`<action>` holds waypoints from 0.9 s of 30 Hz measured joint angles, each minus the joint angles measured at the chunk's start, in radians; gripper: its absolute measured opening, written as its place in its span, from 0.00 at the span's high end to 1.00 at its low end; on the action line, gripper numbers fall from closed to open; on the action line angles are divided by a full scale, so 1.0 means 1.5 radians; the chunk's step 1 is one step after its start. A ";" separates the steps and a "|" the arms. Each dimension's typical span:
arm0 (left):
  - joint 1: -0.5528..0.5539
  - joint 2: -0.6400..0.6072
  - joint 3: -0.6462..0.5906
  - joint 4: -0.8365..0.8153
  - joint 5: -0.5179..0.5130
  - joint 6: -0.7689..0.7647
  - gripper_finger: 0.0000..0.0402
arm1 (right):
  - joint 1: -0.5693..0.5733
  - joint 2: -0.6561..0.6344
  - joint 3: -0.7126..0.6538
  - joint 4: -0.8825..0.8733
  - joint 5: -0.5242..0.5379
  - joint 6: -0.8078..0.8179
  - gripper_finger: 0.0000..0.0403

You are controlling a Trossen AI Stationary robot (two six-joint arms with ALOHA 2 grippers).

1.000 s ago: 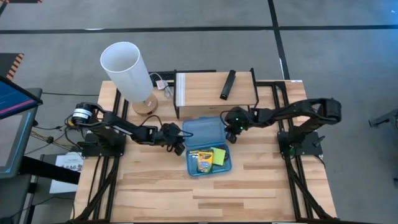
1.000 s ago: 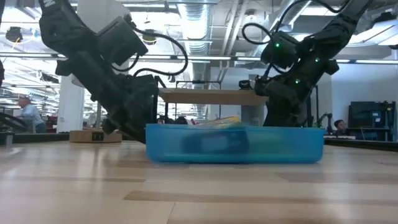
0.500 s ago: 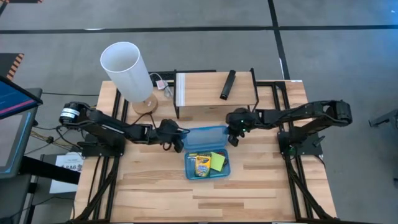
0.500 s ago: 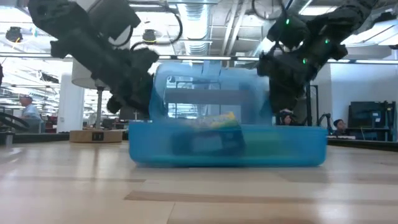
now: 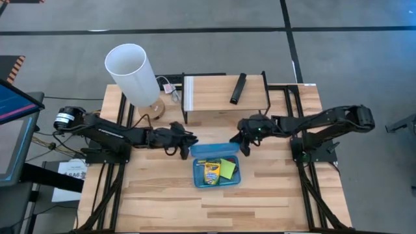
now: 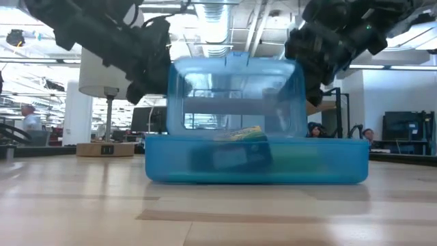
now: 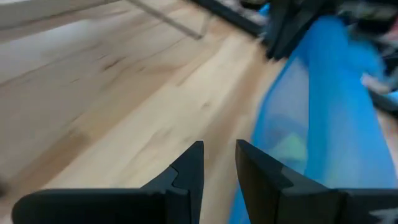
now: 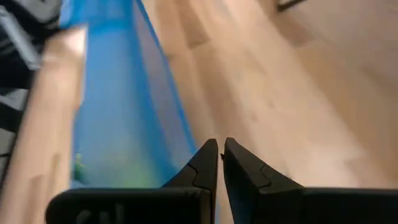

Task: Pack school essentials
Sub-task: Close the blue supply box

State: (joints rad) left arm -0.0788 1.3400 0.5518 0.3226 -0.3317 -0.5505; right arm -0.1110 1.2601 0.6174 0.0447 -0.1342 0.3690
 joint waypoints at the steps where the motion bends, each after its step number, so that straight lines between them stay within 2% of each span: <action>1: 0.000 -0.002 0.000 0.015 0.014 0.000 0.80 | 0.010 0.001 0.000 0.009 -0.001 0.010 0.87; 5: -0.005 -0.005 0.000 0.066 0.072 -0.007 0.80 | 0.059 0.006 -0.001 0.046 -0.002 0.033 0.87; 9: -0.032 -0.005 0.000 0.092 0.096 -0.015 0.80 | 0.104 0.012 -0.001 0.051 -0.002 0.063 0.87; 15: -0.096 0.002 0.000 0.095 0.091 -0.043 0.80 | 0.158 0.011 -0.001 0.052 0.003 0.092 0.87; 21: -0.157 0.013 -0.002 0.087 0.041 -0.069 0.80 | 0.203 0.027 -0.002 0.048 0.023 0.105 0.87; 27: -0.199 0.073 0.009 0.098 0.020 -0.113 0.80 | 0.242 0.085 -0.001 0.094 0.023 0.123 0.87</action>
State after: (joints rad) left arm -0.3766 1.4498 0.5648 0.4692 -0.3011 -0.7195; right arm 0.2520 1.3871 0.6158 0.1860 -0.1004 0.5536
